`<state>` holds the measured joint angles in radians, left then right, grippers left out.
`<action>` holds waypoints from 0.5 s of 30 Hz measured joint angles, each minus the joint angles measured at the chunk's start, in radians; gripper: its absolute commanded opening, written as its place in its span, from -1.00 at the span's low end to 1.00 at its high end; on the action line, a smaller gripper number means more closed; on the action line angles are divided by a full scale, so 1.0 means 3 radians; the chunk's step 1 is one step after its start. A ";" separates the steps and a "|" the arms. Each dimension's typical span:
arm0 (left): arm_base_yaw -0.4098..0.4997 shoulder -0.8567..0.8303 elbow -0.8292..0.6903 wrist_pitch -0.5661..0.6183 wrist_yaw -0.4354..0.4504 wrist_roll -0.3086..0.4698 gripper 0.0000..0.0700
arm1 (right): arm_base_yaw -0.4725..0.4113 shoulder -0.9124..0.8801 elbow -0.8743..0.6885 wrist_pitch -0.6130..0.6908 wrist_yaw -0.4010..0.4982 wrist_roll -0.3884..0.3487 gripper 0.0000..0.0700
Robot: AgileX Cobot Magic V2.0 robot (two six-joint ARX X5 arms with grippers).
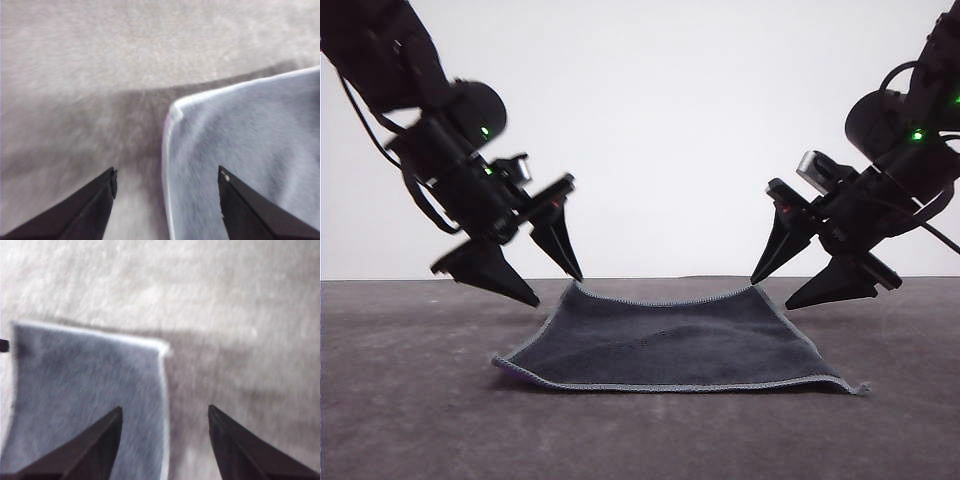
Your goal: Fold clothes
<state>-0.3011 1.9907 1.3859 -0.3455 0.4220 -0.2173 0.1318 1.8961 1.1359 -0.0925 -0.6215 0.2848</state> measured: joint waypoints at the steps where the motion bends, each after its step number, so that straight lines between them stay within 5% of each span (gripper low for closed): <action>1: -0.0015 0.0066 0.0047 -0.0002 0.0008 0.0001 0.13 | -0.0001 0.0037 0.0031 0.0005 -0.0018 0.0001 -0.01; 15: -0.0219 0.0277 0.0253 0.0100 0.0072 0.0018 0.11 | 0.0015 0.0402 0.0263 0.0245 -0.0307 0.0041 -0.15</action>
<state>-0.3668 2.0739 1.4616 -0.3156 0.4436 -0.2119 0.1362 2.0167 1.2148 -0.0189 -0.7137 0.2969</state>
